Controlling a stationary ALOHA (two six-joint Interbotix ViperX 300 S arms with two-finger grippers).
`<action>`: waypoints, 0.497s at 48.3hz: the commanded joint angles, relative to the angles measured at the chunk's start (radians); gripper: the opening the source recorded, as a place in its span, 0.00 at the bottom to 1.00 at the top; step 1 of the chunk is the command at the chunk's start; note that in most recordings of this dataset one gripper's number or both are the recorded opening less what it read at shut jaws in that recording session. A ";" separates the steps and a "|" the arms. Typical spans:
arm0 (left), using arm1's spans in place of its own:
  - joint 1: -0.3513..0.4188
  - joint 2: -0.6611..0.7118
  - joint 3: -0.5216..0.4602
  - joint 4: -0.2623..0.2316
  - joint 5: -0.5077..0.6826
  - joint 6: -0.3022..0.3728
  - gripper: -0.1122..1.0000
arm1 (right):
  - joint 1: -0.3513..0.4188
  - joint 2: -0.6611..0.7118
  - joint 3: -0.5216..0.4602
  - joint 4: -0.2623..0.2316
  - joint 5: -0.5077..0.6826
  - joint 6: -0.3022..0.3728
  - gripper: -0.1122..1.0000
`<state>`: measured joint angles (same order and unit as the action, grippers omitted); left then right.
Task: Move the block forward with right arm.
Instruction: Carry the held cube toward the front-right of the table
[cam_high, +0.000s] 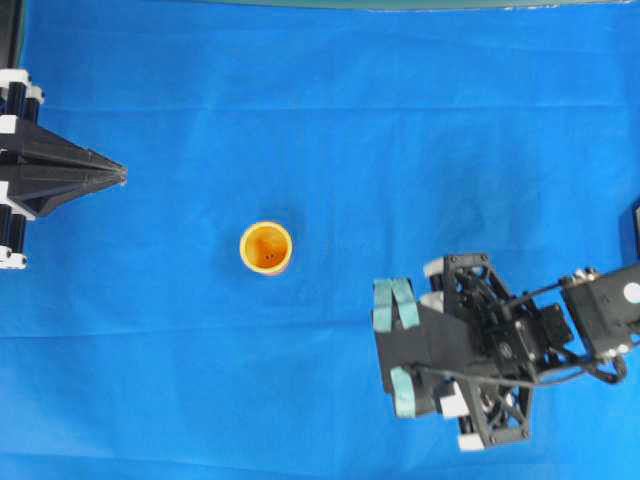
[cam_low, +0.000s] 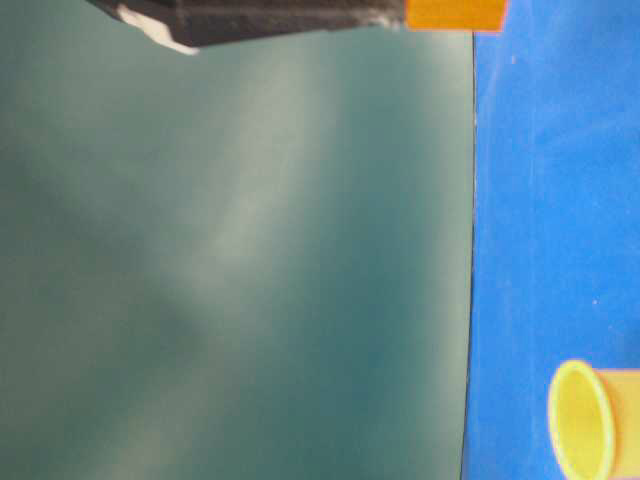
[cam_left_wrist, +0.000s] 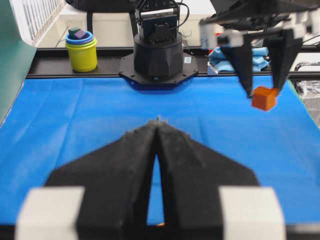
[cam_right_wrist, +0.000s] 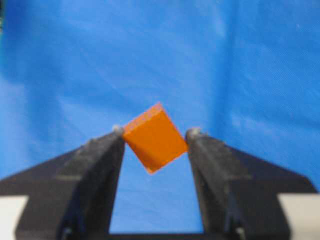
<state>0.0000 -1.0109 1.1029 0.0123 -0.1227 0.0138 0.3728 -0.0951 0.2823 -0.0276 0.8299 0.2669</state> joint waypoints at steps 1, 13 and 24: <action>0.003 0.005 -0.034 0.003 0.005 -0.002 0.13 | 0.026 -0.025 -0.044 -0.003 0.003 0.009 0.54; 0.003 0.005 -0.034 0.003 0.020 -0.002 0.13 | 0.080 0.009 -0.092 -0.008 0.014 0.061 0.54; 0.003 0.005 -0.034 0.003 0.023 -0.002 0.13 | 0.110 0.040 -0.133 -0.017 0.014 0.080 0.54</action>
<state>0.0000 -1.0109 1.1029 0.0138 -0.0966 0.0138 0.4725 -0.0491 0.1856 -0.0399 0.8468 0.3421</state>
